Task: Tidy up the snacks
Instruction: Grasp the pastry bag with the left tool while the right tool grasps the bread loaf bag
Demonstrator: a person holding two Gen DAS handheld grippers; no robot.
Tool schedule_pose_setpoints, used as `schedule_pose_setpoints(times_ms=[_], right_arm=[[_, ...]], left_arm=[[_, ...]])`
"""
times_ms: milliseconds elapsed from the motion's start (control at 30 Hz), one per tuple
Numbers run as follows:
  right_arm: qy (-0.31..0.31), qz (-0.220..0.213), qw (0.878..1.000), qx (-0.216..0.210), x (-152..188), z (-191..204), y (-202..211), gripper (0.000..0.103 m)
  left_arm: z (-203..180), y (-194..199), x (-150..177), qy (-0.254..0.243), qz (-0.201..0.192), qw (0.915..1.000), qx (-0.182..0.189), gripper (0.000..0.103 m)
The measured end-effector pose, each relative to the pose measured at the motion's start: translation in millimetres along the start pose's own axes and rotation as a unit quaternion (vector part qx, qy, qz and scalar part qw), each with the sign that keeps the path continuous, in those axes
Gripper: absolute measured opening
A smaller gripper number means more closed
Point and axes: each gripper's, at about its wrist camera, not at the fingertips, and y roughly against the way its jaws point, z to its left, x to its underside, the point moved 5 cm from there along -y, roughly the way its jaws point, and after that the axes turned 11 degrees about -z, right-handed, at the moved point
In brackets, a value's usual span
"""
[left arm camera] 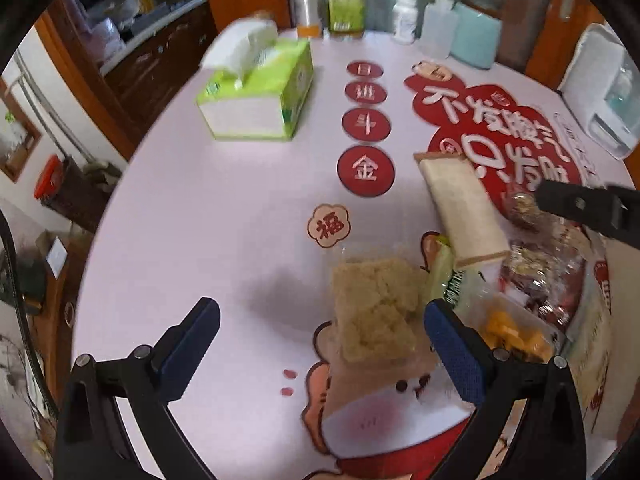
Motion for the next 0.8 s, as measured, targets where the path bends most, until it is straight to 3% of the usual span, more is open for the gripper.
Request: schedule_pose_setpoints(times_ms=[333,800], right_arm=[[0.025,0.069,0.997,-0.003,4.4,21.4,-80.3,0.057],[0.062,0.096,0.993,-0.012,5.2,34.7,-90.7,0.060]], left_arm=[[-4.0,-39.3,6.1,0.040,0.047,0.9979,0.019,0.102],[-20.1,-57.7,12.2,0.048,0.067,0.9965,0.015,0.102]])
